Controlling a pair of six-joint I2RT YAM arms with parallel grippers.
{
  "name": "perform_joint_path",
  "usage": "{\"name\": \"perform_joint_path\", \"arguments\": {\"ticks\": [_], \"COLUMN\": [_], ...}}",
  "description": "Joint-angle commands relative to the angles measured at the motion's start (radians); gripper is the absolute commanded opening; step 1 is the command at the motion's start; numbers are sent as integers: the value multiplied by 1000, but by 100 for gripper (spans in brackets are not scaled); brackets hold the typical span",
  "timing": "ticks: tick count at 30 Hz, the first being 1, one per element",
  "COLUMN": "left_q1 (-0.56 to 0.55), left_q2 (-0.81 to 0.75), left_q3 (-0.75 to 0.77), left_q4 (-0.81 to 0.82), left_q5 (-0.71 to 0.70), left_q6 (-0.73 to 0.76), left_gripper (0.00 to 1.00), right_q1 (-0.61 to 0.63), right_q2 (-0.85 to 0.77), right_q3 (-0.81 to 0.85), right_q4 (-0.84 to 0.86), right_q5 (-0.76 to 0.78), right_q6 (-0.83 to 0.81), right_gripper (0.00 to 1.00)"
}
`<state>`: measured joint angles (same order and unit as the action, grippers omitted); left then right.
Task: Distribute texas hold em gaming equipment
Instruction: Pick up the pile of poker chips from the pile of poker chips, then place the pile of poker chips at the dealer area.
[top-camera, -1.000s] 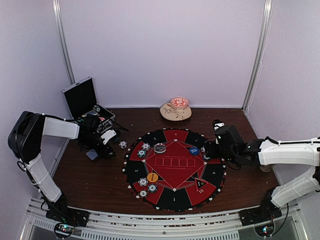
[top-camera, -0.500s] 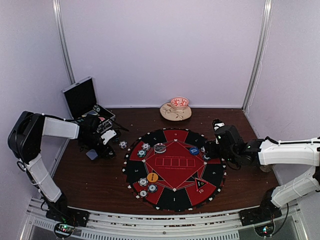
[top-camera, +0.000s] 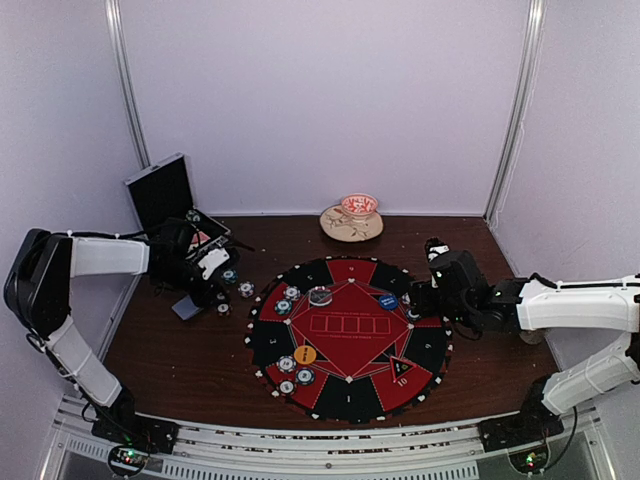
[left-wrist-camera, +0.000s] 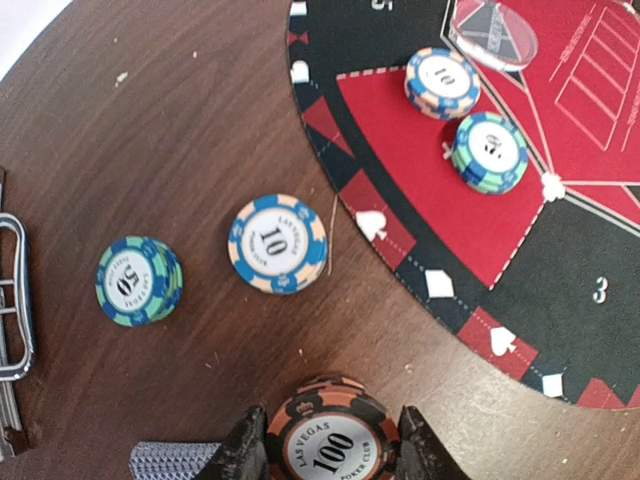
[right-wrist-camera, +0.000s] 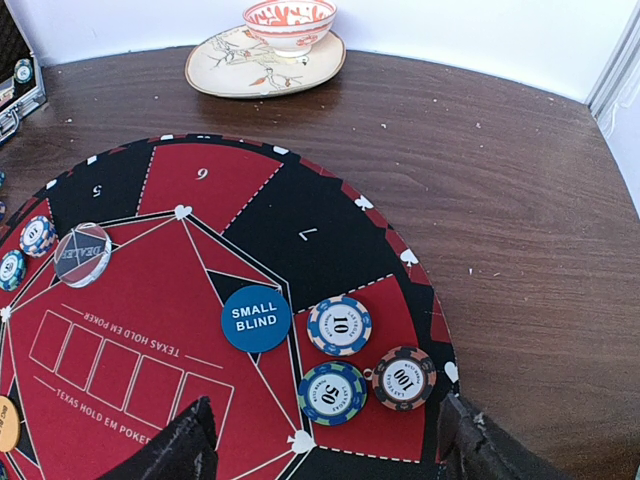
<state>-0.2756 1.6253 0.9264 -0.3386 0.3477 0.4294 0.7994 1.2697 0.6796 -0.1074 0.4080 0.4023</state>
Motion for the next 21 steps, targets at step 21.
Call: {"name": "perform_joint_path", "arguments": {"ticks": [21], "left_q1": [-206], "left_q2": [284], "left_q3": [427], "left_q4": [-108], "left_q5": [-4], "left_q6": [-65], "left_gripper": [31], "right_q1": [5], "right_q2": [-20], "right_q3": [-14], "right_q4": [5], "right_q5": [14], "right_q6": [-3], "right_gripper": [77]}}
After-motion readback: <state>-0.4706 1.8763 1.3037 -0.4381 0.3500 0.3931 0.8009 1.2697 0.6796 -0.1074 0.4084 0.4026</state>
